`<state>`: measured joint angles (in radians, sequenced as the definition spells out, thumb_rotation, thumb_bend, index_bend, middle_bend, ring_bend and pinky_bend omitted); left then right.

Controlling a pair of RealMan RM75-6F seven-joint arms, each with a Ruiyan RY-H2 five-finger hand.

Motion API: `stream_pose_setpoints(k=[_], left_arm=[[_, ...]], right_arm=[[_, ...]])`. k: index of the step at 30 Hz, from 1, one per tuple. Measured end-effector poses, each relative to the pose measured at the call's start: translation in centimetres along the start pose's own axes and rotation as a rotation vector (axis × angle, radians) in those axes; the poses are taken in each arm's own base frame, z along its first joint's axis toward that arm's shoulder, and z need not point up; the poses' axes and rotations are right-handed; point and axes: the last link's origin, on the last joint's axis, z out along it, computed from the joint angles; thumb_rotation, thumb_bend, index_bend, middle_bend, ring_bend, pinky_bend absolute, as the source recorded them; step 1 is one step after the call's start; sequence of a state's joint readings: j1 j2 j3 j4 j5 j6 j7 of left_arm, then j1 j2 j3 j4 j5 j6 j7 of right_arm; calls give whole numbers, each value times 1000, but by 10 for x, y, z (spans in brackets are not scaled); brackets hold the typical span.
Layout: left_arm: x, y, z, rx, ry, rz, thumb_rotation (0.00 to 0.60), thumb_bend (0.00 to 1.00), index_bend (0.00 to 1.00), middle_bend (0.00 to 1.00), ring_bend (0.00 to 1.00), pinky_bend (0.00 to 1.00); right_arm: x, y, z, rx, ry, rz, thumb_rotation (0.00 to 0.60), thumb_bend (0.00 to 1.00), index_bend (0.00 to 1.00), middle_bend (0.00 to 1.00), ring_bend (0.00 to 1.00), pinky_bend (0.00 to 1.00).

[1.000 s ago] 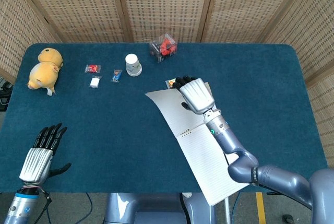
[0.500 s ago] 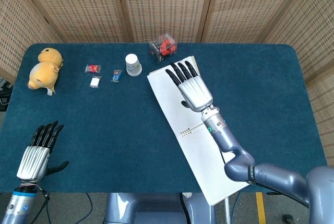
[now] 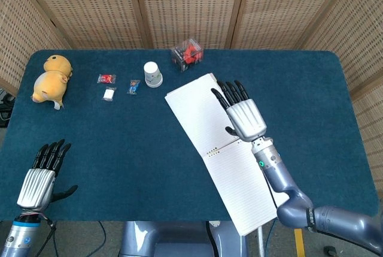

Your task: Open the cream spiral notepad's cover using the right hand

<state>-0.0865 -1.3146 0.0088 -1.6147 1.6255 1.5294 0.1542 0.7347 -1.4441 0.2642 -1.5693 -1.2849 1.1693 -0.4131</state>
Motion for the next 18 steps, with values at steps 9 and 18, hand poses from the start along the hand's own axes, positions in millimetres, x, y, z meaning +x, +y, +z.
stream_pose_setpoints(k=[9,18], left_arm=[[-2,1,0,-3,8,25,600,11,0,0,0,0],[2,4,-3,-10,36,29,600,12,0,0,0,0]], right_arm=[[-22,44,-90,-108,-20,-6,600,3,0,0,0,0],[-28,84,-168,-271,6,118,600,19,0,0,0,0]])
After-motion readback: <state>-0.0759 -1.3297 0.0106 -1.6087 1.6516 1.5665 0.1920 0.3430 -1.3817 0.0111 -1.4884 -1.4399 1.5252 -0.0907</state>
